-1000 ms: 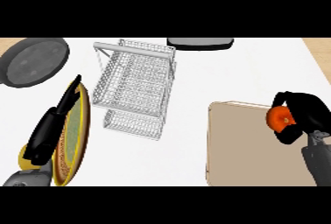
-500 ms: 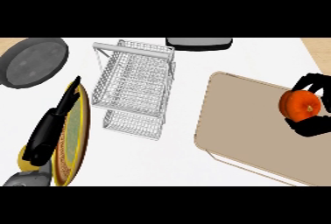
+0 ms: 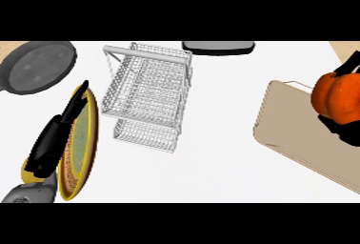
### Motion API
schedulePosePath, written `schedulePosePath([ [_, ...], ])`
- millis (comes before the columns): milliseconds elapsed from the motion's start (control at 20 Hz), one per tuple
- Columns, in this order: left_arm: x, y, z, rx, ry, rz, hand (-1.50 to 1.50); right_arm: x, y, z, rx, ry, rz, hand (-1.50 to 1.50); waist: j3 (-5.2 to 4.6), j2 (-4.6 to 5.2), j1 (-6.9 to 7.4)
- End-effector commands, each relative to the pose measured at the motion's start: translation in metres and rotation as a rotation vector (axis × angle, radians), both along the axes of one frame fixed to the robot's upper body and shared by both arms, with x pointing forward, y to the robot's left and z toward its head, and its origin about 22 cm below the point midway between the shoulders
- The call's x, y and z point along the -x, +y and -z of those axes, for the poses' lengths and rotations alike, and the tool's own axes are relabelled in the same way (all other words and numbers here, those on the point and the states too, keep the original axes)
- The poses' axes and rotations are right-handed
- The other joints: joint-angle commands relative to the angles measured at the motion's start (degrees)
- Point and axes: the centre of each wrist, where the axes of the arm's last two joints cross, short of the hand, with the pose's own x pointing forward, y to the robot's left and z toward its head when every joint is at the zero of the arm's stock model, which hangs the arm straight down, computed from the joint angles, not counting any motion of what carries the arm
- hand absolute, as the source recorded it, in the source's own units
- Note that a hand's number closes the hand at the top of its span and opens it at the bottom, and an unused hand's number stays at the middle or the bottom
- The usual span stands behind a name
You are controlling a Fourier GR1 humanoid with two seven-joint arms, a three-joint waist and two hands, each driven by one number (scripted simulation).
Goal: Pick the squash from the tray and place it in the tiered basket
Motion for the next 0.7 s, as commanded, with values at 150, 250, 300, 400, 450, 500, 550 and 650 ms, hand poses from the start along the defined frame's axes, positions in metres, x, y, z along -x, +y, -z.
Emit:
schedulePosePath([
  [150, 0.009, -0.014, 0.008, 0.004, 0.004, 0.022, 0.0, 0.002, 0.066, -0.054, -0.041, -0.066, -0.091, 1.5, 0.0, 0.08, 0.72],
  [250, 0.013, -0.005, 0.003, 0.009, 0.008, 0.029, 0.0, 0.003, 0.094, -0.064, -0.08, -0.059, -0.099, 1.5, -0.02, 0.01, 0.91],
  [300, -0.002, -0.001, -0.003, -0.001, -0.001, 0.022, 0.0, -0.001, 0.106, -0.084, -0.067, -0.048, -0.097, 1.5, -0.06, 0.03, 0.81],
  [400, -0.006, -0.003, 0.002, -0.002, -0.008, 0.018, 0.0, -0.026, 0.126, -0.091, -0.092, -0.046, -0.082, 1.5, -0.04, 0.24, 1.07],
  [450, 0.002, -0.014, 0.006, 0.006, -0.007, 0.022, 0.0, -0.026, 0.127, -0.099, -0.101, -0.033, -0.091, 1.5, -0.02, 0.14, 0.92],
  [500, -0.001, -0.016, 0.004, 0.007, 0.001, 0.015, 0.0, -0.044, 0.137, -0.089, -0.121, -0.021, -0.105, 1.5, 0.0, 0.31, 1.19],
  [550, 0.002, -0.004, -0.004, -0.003, -0.006, 0.015, 0.0, -0.046, 0.149, -0.098, -0.127, -0.017, -0.07, 1.5, -0.01, 0.25, 1.42],
  [650, 0.004, -0.015, 0.013, -0.001, -0.016, 0.024, 0.0, -0.044, 0.166, -0.109, -0.126, -0.018, -0.102, 1.5, -0.01, 0.23, 0.99],
])
